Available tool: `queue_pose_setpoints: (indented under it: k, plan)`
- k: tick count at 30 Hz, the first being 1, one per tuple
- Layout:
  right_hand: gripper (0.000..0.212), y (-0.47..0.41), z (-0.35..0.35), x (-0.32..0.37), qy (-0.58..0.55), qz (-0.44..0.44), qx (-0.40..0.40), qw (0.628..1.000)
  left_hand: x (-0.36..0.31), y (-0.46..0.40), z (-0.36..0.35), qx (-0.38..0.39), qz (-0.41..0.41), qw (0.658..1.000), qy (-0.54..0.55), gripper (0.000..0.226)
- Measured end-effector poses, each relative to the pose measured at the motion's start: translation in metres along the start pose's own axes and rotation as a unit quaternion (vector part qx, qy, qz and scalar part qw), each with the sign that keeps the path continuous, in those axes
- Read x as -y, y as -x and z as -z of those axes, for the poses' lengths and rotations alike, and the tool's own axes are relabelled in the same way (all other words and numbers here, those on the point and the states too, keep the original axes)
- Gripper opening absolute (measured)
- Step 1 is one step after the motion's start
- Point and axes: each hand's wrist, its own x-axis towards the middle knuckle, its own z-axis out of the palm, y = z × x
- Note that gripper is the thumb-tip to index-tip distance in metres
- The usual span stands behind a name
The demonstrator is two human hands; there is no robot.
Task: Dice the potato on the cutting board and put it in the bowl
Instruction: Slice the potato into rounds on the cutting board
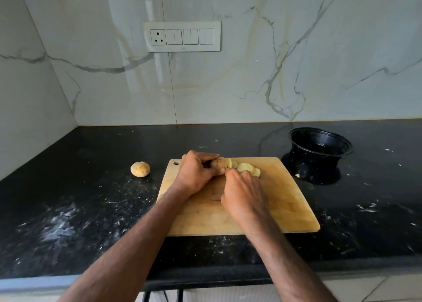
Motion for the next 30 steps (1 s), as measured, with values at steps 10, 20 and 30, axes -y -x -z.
queue_pose_setpoints:
  k: [10,20,30]
  plan:
    - [0.027,0.014,0.008,-0.017,0.007,0.019,-0.008,1.0,-0.001,0.0,0.001,0.02,0.024,0.999,0.015,0.054]
    - [0.029,0.013,0.009,-0.033,-0.039,-0.014,-0.059,0.997,-0.001,0.002,0.006,0.043,0.031,0.998,0.039,0.055]
    - [0.03,0.002,0.016,-0.014,-0.057,0.022,-0.1,0.993,-0.004,0.004,0.004,0.015,0.036,0.998,0.042,0.063]
